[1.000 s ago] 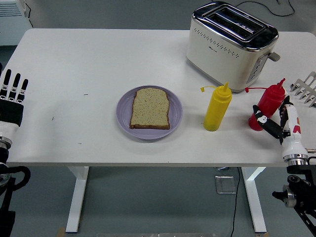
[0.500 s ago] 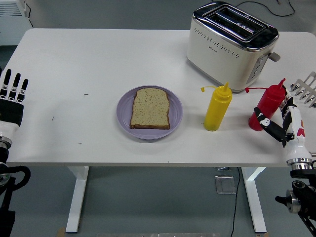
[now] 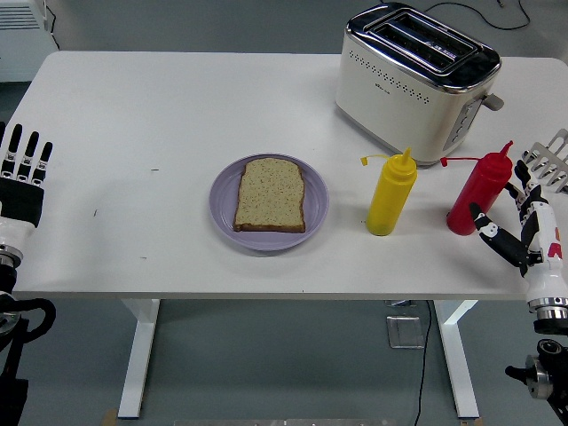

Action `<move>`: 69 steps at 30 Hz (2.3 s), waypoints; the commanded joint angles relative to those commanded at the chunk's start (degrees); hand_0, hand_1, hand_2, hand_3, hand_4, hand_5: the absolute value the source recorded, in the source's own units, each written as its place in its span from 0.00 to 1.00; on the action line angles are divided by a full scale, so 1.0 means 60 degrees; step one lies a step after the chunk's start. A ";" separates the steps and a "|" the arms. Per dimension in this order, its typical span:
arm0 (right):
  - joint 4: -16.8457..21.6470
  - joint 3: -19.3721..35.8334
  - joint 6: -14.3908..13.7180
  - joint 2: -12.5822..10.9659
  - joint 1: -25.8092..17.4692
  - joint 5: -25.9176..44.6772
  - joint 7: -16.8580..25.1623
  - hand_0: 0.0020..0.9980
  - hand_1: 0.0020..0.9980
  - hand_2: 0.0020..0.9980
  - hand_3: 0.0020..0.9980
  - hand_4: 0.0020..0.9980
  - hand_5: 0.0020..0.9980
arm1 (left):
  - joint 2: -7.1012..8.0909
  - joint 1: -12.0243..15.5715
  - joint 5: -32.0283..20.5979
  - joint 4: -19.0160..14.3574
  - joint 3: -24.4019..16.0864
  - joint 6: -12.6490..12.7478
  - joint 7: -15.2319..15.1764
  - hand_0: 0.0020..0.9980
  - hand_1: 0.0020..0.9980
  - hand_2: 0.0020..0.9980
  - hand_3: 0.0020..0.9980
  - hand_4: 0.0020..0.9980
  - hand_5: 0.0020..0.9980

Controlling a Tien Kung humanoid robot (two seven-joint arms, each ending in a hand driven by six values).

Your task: Pick up the cup,pour liquid into bread,place the cup on the desk

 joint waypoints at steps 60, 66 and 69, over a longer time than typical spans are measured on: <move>0.1478 0.5528 0.3780 0.0405 -0.0195 0.8228 -0.2883 0.80 0.74 0.76 0.78 0.52 0.51 | 0.0004 -0.0087 -0.0011 -0.0023 -0.0101 -0.0049 0.0019 0.80 0.80 0.83 0.75 0.53 1.00; 0.1384 0.5535 0.3899 0.0486 -0.0140 0.8112 -0.2842 0.80 0.74 0.77 0.78 0.55 0.48 | 0.0018 -0.0085 -0.0015 -0.0015 -0.0066 -0.0052 0.0020 0.80 0.80 0.83 0.75 0.53 1.00; 0.1370 0.5527 0.3925 0.0501 -0.0133 0.8030 -0.2855 0.80 0.74 0.77 0.78 0.55 0.48 | 0.0020 -0.0089 -0.0014 -0.0016 -0.0042 -0.0055 0.0021 0.80 0.80 0.83 0.75 0.53 1.00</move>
